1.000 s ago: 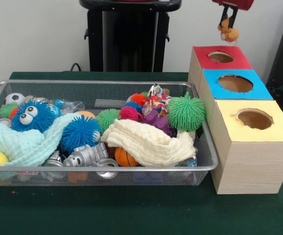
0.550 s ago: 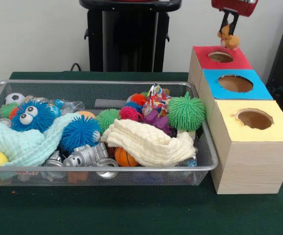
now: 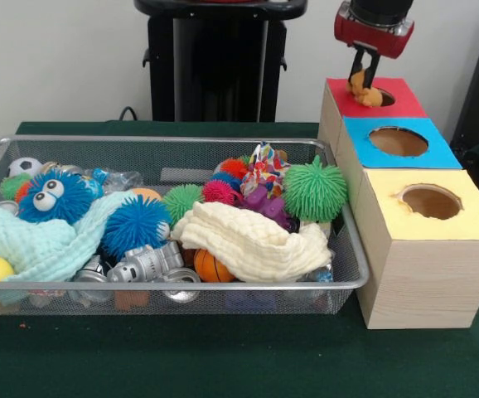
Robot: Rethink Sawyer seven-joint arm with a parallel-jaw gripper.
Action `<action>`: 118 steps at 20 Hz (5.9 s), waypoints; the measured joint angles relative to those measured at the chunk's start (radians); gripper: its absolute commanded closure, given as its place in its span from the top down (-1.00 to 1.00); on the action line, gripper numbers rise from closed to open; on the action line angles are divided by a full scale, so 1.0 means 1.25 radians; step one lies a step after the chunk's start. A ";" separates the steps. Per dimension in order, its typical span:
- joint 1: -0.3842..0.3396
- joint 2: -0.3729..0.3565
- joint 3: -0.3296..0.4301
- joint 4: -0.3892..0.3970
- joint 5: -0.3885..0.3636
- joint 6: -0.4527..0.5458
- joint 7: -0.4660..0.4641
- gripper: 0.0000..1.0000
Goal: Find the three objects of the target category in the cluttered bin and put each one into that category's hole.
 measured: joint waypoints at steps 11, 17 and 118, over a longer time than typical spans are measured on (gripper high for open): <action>-0.004 0.007 0.011 0.005 0.000 -0.030 0.000 -1.00; -0.004 0.007 0.012 0.005 0.000 -0.031 0.000 1.00; 0.051 0.041 -0.048 -0.047 -0.048 0.040 0.000 -1.00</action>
